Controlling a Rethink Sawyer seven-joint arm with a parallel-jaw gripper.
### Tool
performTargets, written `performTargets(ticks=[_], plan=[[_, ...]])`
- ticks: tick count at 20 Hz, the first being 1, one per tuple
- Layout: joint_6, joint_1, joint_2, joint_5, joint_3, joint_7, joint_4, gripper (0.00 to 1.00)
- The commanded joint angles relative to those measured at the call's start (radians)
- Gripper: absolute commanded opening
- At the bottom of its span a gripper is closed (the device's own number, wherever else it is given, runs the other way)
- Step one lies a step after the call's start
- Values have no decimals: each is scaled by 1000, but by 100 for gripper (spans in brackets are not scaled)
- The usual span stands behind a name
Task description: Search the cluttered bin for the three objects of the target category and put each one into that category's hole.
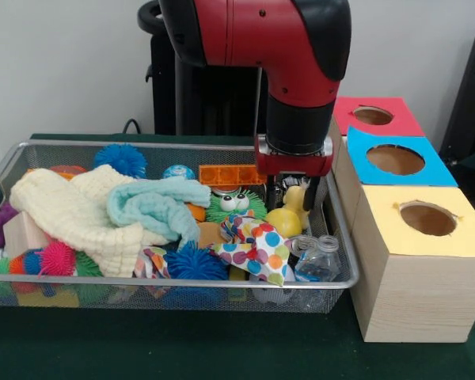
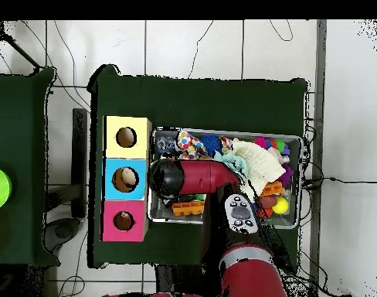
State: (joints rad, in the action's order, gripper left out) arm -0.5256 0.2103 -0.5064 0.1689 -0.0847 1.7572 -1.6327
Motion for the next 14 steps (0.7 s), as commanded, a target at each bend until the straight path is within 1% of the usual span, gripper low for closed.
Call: performTargets(ticks=[1, 7, 14], plan=[[90, 12, 56, -31, -14, 173, 3, 100], [91, 34, 42, -41, -49, 146, -48, 100], [60, 43, 36, -39, -52, 131, -78, 100]])
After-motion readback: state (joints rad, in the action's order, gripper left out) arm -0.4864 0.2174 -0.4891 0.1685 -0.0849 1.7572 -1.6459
